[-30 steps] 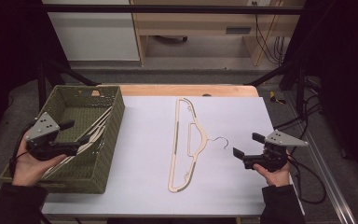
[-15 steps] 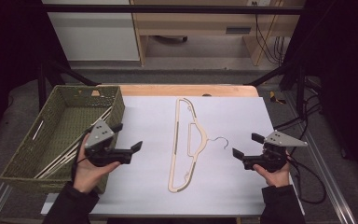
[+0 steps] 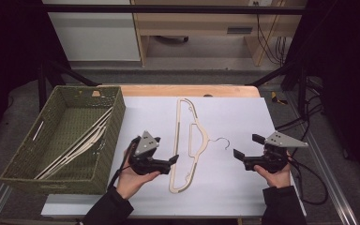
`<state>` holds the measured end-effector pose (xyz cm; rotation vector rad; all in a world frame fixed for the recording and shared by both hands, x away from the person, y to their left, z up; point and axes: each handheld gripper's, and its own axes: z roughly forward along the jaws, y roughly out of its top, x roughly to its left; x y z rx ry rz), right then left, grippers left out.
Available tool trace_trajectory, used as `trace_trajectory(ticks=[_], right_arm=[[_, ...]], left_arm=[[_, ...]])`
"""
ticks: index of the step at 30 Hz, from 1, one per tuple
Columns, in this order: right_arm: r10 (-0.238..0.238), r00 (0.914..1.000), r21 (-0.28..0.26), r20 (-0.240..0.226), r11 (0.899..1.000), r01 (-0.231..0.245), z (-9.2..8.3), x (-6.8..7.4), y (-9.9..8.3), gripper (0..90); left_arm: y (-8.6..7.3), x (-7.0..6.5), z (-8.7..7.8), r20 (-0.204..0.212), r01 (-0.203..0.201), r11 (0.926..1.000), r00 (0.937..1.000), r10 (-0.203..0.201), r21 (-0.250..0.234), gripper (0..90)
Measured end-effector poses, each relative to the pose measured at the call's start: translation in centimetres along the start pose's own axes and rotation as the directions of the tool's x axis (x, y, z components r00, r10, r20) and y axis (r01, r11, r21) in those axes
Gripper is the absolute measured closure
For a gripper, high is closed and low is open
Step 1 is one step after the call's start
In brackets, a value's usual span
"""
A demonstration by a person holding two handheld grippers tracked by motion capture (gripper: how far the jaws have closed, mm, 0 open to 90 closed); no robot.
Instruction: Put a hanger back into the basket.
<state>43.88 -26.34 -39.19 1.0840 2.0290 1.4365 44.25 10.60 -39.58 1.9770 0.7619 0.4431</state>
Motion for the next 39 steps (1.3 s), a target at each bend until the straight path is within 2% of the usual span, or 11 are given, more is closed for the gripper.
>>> trace_trajectory(ticks=[5, 7, 10, 13, 15, 23, 25, 30, 34, 36, 39], right_arm=[[-0.009, 1.0000, 0.008, 0.000, 1.000, 0.009, 0.0, -0.1, 0.0, 4.6], [-0.007, 1.0000, 0.003, -0.002, 1.000, 0.007, -0.1, 0.0, 0.0, 4.9], [-0.012, 0.9999, 0.007, -0.005, 1.000, 0.012, -0.1, 0.0, 0.0, 5.0], [-0.011, 0.9999, 0.009, -0.007, 1.000, 0.011, 0.1, 0.0, -0.1, 5.3], [-0.011, 0.9999, 0.013, -0.011, 1.000, 0.012, 0.1, 0.1, -0.1, 5.5], [-0.014, 0.9998, 0.018, -0.012, 1.000, 0.014, 0.2, 0.1, -0.1, 5.8], [-0.013, 0.9998, 0.018, -0.014, 1.000, 0.013, 0.2, 0.1, -0.1, 5.9], [-0.014, 0.9998, 0.025, -0.016, 1.000, 0.014, 0.4, 0.2, -0.1, 5.9], [-0.017, 0.9997, 0.028, -0.020, 0.999, 0.018, 0.5, 0.3, -0.2, 6.0], [-0.013, 0.9997, 0.030, -0.022, 0.999, 0.014, 0.6, 0.3, -0.2, 6.2], [-0.017, 0.9996, 0.032, -0.022, 0.999, 0.018, 0.8, 0.4, -0.2, 6.3]], left_arm=[[-0.7, -2.0, 3.3, 0.016, -0.026, 0.9974, 0.9996, 0.025, 0.068, 18.3], [-1.2, -2.9, 5.1, 0.036, -0.025, 0.9925, 0.9991, 0.021, 0.119, 25.2], [-1.6, -3.3, 6.3, 0.047, -0.023, 0.9890, 0.9988, 0.016, 0.146, 34.8], [-2.1, -3.7, 7.6, 0.054, 0.001, 0.9815, 0.9985, -0.012, 0.191, 45.6], [-2.6, -4.1, 8.6, 0.045, 0.016, 0.9702, 0.9986, -0.028, 0.242, 50.7], [-3.4, -5.1, 9.6, 0.004, 0.011, 0.9500, 0.9999, -0.013, 0.312, 64.7], [-3.6, -5.4, 9.7, -0.022, 0.009, 0.9545, 0.9997, -0.003, 0.298, 68.3], [-3.4, -5.8, 9.7, -0.053, 0.031, 0.9485, 0.9985, -0.015, 0.315, 73.1], [-3.3, -5.6, 9.6, -0.036, 0.043, 0.9455, 0.9988, -0.033, 0.323, 74.0], [-3.3, -5.3, 8.9, -0.009, 0.018, 0.9337, 0.9998, -0.016, 0.357, 75.5], [-3.5, -4.8, 8.2, 0.009, -0.002, 0.9271, 1.0000, -0.001, 0.375, 76.5]])
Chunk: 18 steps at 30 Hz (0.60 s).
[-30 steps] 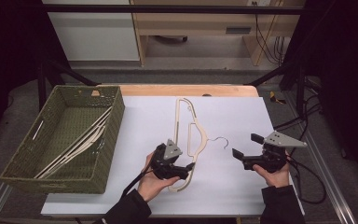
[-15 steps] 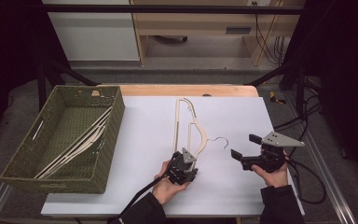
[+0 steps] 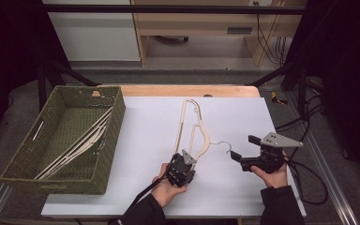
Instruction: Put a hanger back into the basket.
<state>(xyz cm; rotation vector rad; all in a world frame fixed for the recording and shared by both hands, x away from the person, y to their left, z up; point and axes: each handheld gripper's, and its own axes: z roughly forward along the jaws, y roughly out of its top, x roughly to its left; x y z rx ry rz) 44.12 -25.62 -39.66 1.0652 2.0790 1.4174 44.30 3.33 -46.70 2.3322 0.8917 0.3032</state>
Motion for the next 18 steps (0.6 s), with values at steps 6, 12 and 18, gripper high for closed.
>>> trace_trajectory(ticks=[6, 12, 18], right_arm=[[-0.002, 0.9999, 0.023, -0.014, 1.000, 0.002, 0.8, 0.2, -0.2, 7.2], [-0.004, 0.9997, 0.027, -0.024, 1.000, 0.004, 1.6, 0.4, -0.4, 9.8], [-0.009, 0.9993, 0.085, -0.036, 0.996, 0.012, 4.5, 0.9, -1.2, 19.7]], left_arm=[[-1.9, 2.0, -2.0, 0.031, -0.055, 0.9978, 0.9980, 0.054, 0.037, 78.9], [-3.0, 2.9, -2.6, 0.041, -0.092, 0.9957, 0.9950, 0.091, 0.013, 78.6], [-3.2, 2.9, -2.6, 0.038, -0.098, 0.9951, 0.9944, 0.098, -0.003, 78.4]])
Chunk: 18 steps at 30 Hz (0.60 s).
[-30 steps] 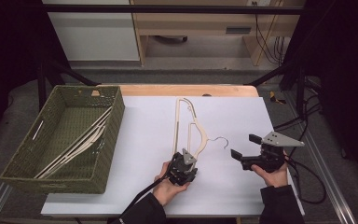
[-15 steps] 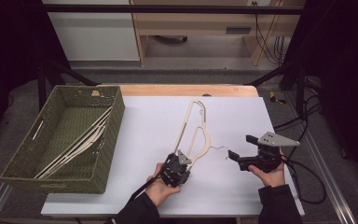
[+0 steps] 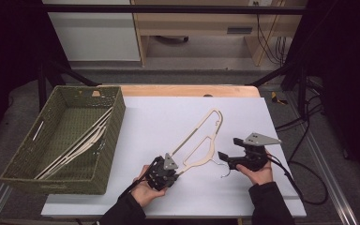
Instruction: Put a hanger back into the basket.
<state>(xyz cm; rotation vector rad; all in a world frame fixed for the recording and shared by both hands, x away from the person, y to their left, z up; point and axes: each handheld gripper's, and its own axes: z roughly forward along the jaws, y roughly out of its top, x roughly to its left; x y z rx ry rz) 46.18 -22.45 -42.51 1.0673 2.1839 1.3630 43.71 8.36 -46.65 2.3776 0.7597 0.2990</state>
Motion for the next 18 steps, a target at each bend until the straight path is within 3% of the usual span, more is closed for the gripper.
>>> trace_trajectory(ticks=[2, 3, 4, 5, 6, 7, 10, 11, 17, 18], right_arm=[[-0.021, 0.9997, 0.045, -0.015, 0.999, 0.021, 1.7, 0.1, -0.4, 26.5], [-0.037, 0.9989, 0.093, -0.029, 0.995, 0.040, 3.0, 0.1, -0.9, 33.7], [-0.037, 0.9989, 0.093, -0.029, 0.995, 0.040, 3.0, 0.1, -0.9, 33.7], [-0.055, 0.9981, 0.137, -0.026, 0.989, 0.058, 4.0, 0.3, -1.4, 39.1], [-0.055, 0.9981, 0.137, -0.026, 0.989, 0.058, 4.0, 0.3, -1.4, 39.1], [-0.071, 0.9974, 0.186, -0.016, 0.980, 0.072, 4.4, 0.4, -1.9, 46.6], [-0.082, 0.9964, 0.200, -0.020, 0.976, 0.084, 4.8, 0.4, -2.3, 53.5], [-0.088, 0.9959, 0.229, -0.020, 0.969, 0.091, 5.0, 0.5, -2.6, 59.4], [-0.098, 0.9946, 0.278, -0.036, 0.955, 0.104, 5.6, 0.5, -3.1, 73.8], [-0.086, 0.9958, 0.283, -0.032, 0.955, 0.091, 5.6, 0.6, -3.1, 75.8]], left_arm=[[0.0, 0.0, -0.1, 0.008, 0.003, 1.0000, 1.0000, -0.003, -0.002, 78.1], [0.0, 0.1, -0.1, 0.016, 0.000, 1.0000, 0.9999, 0.000, -0.005, 73.8], [0.0, 0.1, -0.1, 0.016, 0.000, 1.0000, 0.9999, 0.000, -0.005, 72.0], [0.0, 0.0, -0.2, 0.010, -0.004, 0.9999, 0.9999, 0.004, -0.012, 70.1], [0.0, 0.1, -0.3, 0.010, -0.006, 0.9996, 0.9999, 0.006, -0.026, 70.1], [0.1, 0.2, -0.7, 0.010, -0.006, 0.9993, 0.9999, 0.006, -0.036, 67.8], [0.1, 0.5, -1.0, 0.015, 0.003, 0.9981, 0.9999, -0.002, -0.061, 65.2], [0.1, 0.6, -1.2, 0.013, 0.003, 0.9970, 0.9999, -0.002, -0.077, 62.0], [0.2, 0.7, -1.4, 0.002, 0.018, 0.9940, 0.9998, -0.017, -0.108, 53.5], [0.2, 0.7, -1.4, 0.006, 0.020, 0.9935, 0.9998, -0.020, -0.112, 52.5]])
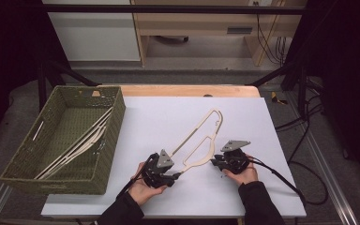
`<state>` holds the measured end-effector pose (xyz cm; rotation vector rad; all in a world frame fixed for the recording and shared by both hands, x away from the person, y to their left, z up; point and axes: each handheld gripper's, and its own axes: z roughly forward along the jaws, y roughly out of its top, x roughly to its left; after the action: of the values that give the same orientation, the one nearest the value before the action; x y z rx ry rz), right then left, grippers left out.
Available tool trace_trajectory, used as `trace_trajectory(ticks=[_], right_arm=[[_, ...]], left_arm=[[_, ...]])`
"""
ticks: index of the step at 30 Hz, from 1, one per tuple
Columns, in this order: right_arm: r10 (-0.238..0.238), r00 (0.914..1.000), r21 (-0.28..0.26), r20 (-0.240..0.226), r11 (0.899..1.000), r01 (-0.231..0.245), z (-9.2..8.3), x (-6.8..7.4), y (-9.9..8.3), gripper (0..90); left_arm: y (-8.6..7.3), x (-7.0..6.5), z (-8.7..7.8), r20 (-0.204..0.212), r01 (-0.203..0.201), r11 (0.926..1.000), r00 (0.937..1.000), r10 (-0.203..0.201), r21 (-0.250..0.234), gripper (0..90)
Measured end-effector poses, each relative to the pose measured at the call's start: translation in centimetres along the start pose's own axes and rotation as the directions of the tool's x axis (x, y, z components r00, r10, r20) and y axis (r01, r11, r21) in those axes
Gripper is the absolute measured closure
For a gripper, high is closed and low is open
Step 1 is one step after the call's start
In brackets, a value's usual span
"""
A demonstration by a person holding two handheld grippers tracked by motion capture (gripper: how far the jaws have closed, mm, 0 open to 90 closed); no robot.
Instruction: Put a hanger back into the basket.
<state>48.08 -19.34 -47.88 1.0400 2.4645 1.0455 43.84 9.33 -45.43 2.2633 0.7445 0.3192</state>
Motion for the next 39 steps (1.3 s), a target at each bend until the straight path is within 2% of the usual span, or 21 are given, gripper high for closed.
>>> trace_trajectory(ticks=[1, 4, 7, 9, 14, 18, 22, 23, 24, 25, 26, 27, 28, 30, 32, 36, 37, 38, 39], right_arm=[[-0.020, 0.9998, 0.003, 0.003, 1.000, 0.020, 0.0, -0.1, -0.1, 79.5], [-0.035, 0.9994, 0.015, 0.004, 0.999, 0.035, -0.1, -0.1, 0.0, 82.9], [-0.037, 0.9993, 0.021, -0.007, 0.999, 0.037, -0.1, -0.1, 0.0, 85.9], [-0.019, 0.9996, 0.021, -0.023, 1.000, 0.020, 0.0, -0.3, 0.1, 89.0], [0.013, 0.9992, 0.028, -0.037, 1.000, -0.012, 0.0, -0.4, 0.2, 89.4], [0.019, 0.9993, 0.027, -0.033, 0.999, -0.018, -0.3, -0.3, 0.4, 89.6], [0.007, 0.9993, 0.009, -0.035, 1.000, -0.007, -0.9, -0.2, 0.8, 89.7], [-0.007, 0.9990, 0.009, -0.043, 1.000, 0.008, -1.4, -0.1, 1.1, 89.7], [0.007, 0.9993, 0.008, -0.038, 1.000, -0.007, -1.6, 0.1, 1.3, 89.7], [0.005, 0.9992, 0.005, -0.040, 1.000, -0.005, -1.7, 0.2, 1.4, 89.7], [0.005, 0.9992, 0.005, -0.040, 1.000, -0.005, -1.7, 0.2, 1.4, 89.7], [-0.006, 0.9991, 0.005, -0.041, 1.000, 0.006, -2.0, 0.3, 1.6, 89.7], [-0.006, 0.9991, 0.005, -0.041, 1.000, 0.006, -2.0, 0.3, 1.6, 89.7], [-0.010, 0.9991, 0.002, -0.041, 1.000, 0.010, -2.5, 0.4, 1.8, 89.7], [-0.003, 0.9992, 0.004, -0.039, 1.000, 0.003, -2.9, 0.6, 2.0, 89.7], [-0.011, 0.9992, 0.005, -0.039, 1.000, 0.011, -3.4, 0.8, 2.3, 89.7], [-0.012, 0.9991, 0.002, -0.040, 1.000, 0.012, -3.5, 0.9, 2.5, 89.7], [-0.012, 0.9991, 0.002, -0.040, 1.000, 0.012, -3.5, 0.9, 2.5, 89.7], [-0.020, 0.9990, 0.006, -0.040, 1.000, 0.020, -3.6, 1.0, 2.5, 89.7]], left_arm=[[0.0, 0.0, -0.1, -0.004, 0.002, 0.9999, 1.0000, -0.002, -0.011, 50.5], [0.1, 0.0, -0.2, -0.003, -0.001, 0.9997, 1.0000, 0.001, -0.022, 48.1], [0.2, 0.0, -0.2, -0.003, -0.002, 0.9995, 1.0000, 0.002, -0.032, 46.2], [0.3, 0.0, -0.2, -0.009, -0.010, 0.9994, 0.9999, 0.009, -0.033, 45.6], [0.6, 0.0, -0.4, -0.010, -0.020, 0.9989, 0.9998, 0.019, -0.043, 44.5], [1.1, -0.1, -0.1, -0.004, -0.037, 0.9985, 0.9993, 0.037, -0.041, 42.2], [2.3, -0.2, 0.7, 0.009, -0.048, 0.9980, 0.9988, 0.048, -0.041, 39.6], [3.2, -0.3, 1.4, 0.006, -0.057, 0.9974, 0.9983, 0.058, -0.044, 39.1], [3.2, -0.3, 1.4, 0.006, -0.057, 0.9974, 0.9983, 0.058, -0.044, 38.2], [4.2, -0.7, 2.3, 0.002, -0.087, 0.9958, 0.9962, 0.087, -0.031, 37.6], [4.2, -0.7, 2.3, 0.002, -0.087, 0.9958, 0.9962, 0.087, -0.031, 37.1], [5.1, -1.0, 3.3, 0.006, -0.126, 0.9921, 0.9921, 0.126, -0.005, 36.5], [5.1, -1.0, 3.3, 0.006, -0.126, 0.9921, 0.9921, 0.126, -0.005, 36.1], [6.0, -1.6, 4.9, 0.025, -0.151, 0.9884, 0.9883, 0.150, 0.020, 35.8], [6.5, -1.9, 6.1, 0.018, -0.192, 0.9796, 0.9813, 0.192, 0.059, 36.2], [6.7, -1.9, 7.0, 0.025, -0.203, 0.9759, 0.9791, 0.202, 0.079, 39.7], [6.7, -1.7, 7.5, 0.035, -0.192, 0.9764, 0.9812, 0.190, 0.098, 48.1], [6.7, -1.7, 7.5, 0.035, -0.192, 0.9764, 0.9812, 0.190, 0.098, 51.9], [6.7, -1.6, 7.7, 0.032, -0.192, 0.9749, 0.9814, 0.189, 0.113, 51.9]])
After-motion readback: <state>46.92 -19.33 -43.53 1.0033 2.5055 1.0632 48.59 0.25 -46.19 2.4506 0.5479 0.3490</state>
